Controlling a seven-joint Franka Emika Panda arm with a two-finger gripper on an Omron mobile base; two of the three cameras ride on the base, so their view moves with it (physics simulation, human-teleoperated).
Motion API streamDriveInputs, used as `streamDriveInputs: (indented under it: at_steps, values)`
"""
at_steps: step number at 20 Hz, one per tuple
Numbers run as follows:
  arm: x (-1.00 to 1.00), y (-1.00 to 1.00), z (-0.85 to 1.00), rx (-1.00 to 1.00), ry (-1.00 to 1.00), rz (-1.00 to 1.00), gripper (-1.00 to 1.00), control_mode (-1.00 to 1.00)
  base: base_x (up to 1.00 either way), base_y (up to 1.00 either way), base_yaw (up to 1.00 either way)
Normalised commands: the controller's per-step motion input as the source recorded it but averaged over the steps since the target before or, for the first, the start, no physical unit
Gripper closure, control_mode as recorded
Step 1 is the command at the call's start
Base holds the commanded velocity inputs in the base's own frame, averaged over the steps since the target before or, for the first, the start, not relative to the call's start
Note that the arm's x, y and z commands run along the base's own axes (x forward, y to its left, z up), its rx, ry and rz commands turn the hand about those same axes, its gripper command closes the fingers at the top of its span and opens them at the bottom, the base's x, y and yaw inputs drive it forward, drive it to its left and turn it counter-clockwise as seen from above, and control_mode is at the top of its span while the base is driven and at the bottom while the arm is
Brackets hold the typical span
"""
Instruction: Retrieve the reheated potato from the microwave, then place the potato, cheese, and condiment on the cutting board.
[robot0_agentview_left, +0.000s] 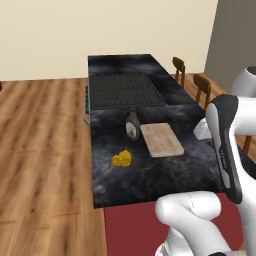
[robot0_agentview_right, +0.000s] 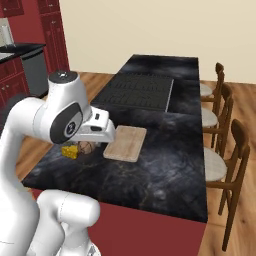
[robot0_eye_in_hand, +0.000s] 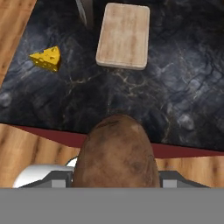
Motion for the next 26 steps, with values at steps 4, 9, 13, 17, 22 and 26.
streamDriveInputs:
  at_steps: [4, 9, 13, 17, 22, 26]
  values:
    - [0.67, 0.0, -0.17, 0.0, 0.06, 0.0, 1.0, -1.0, 0.0, 0.0, 0.0]
    - [0.67, 0.0, -0.06, 0.06, -0.07, 0.0, 1.0, -1.0, 0.0, 0.0, 0.0]
    - [0.74, 0.0, -0.16, 0.02, -0.12, 0.0, 1.0, -1.0, 0.0, 0.0, 0.0]
    - [0.83, 0.0, -0.22, 0.0, -0.01, 0.0, 1.0, -1.0, 0.0, 0.0, 0.0]
    - [0.79, 0.0, -0.24, 0.0, 0.0, 0.0, 1.0, -1.0, 0.0, 0.0, 0.0]
    - [0.54, 0.04, -0.33, 0.0, 0.0, 0.04, 1.0, -1.0, 0.0, 0.0, 0.0]
